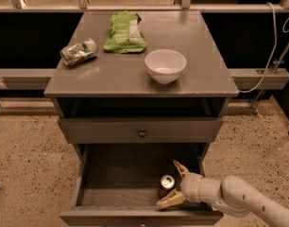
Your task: Place orange can into middle drawer
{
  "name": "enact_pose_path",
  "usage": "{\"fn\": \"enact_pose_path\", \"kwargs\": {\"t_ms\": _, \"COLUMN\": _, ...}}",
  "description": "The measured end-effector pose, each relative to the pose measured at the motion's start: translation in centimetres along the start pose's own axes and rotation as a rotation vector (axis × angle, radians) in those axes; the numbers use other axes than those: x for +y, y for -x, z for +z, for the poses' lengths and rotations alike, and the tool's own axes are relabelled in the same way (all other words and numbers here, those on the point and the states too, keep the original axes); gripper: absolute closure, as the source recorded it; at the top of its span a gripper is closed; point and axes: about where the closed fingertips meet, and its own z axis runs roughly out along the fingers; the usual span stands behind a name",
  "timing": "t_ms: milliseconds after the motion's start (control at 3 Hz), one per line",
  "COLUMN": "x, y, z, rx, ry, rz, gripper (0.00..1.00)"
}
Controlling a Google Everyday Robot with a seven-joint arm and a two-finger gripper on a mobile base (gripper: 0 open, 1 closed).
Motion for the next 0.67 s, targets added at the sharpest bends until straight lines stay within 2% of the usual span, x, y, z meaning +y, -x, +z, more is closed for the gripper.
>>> {"fn": "enact_pose_path", "kwargs": {"t_ms": 333, "x": 0.3, "y": 0.5, "z": -0.9, "rx": -0.001, "ry": 0.000, "rz": -0.021, "gripper": 0.00}}
{"fn": "enact_pose_path", "kwargs": {"t_ms": 667, "x": 1.7, "y": 2.4, "z": -4.9, "rx": -0.011, "ry": 0.009, "rz": -0.141, "gripper": 0.00}}
